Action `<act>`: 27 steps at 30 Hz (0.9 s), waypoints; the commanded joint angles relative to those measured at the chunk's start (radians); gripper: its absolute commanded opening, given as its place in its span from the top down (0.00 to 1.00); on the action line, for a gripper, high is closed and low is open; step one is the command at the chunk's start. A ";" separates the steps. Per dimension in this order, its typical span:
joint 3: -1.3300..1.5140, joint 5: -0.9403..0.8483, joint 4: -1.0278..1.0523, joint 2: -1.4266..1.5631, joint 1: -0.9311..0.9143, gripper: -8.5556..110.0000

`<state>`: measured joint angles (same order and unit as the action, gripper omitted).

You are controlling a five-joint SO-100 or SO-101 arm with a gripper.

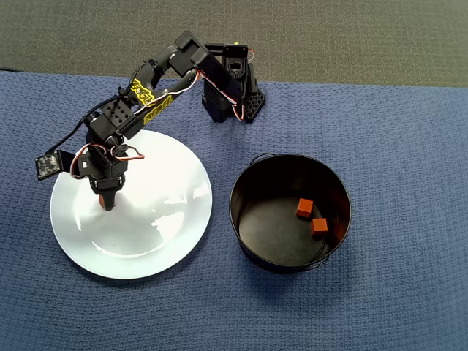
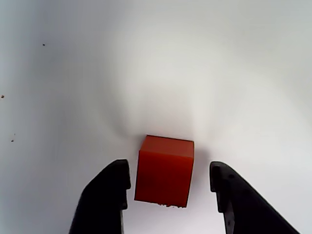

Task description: Pick up the red cubes from the white plate and place them in the black recipient

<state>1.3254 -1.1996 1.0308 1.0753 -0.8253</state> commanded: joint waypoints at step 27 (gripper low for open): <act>0.011 0.084 -0.052 0.074 -0.012 0.93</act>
<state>1.3315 -1.1628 0.9940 1.0600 -0.8330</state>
